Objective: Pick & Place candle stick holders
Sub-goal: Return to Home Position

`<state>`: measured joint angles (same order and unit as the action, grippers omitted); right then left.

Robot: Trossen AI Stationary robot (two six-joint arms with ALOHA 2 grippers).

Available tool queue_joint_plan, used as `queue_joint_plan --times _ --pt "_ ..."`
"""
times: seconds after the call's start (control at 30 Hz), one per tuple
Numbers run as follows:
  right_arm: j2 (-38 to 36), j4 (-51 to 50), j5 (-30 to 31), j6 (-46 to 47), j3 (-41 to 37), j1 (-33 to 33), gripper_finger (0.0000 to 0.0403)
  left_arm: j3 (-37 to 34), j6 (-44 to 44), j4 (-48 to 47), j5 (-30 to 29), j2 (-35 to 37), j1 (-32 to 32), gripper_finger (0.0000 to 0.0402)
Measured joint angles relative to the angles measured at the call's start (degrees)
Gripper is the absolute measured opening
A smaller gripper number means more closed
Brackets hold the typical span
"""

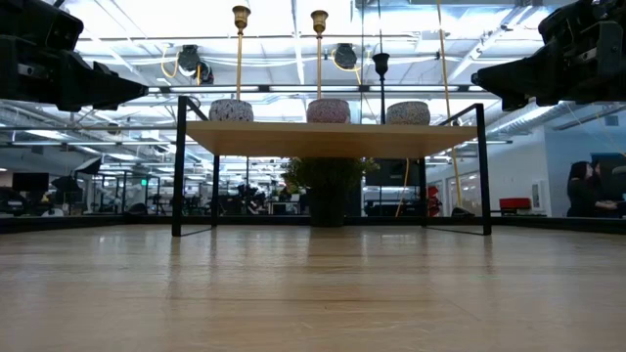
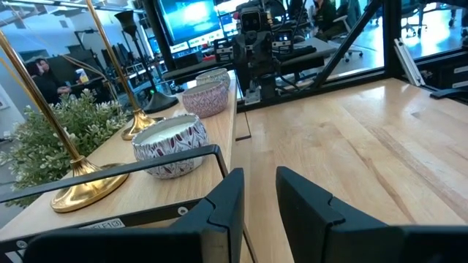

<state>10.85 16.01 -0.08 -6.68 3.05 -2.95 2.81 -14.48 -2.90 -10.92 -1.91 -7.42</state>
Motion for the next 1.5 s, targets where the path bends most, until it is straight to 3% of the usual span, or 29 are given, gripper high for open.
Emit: queue_joint_plan --times 1.5 --pt "0.00 0.00 0.00 -0.01 0.00 0.00 0.0075 0.00 1.42 0.02 0.13 0.00 0.00 0.0088"
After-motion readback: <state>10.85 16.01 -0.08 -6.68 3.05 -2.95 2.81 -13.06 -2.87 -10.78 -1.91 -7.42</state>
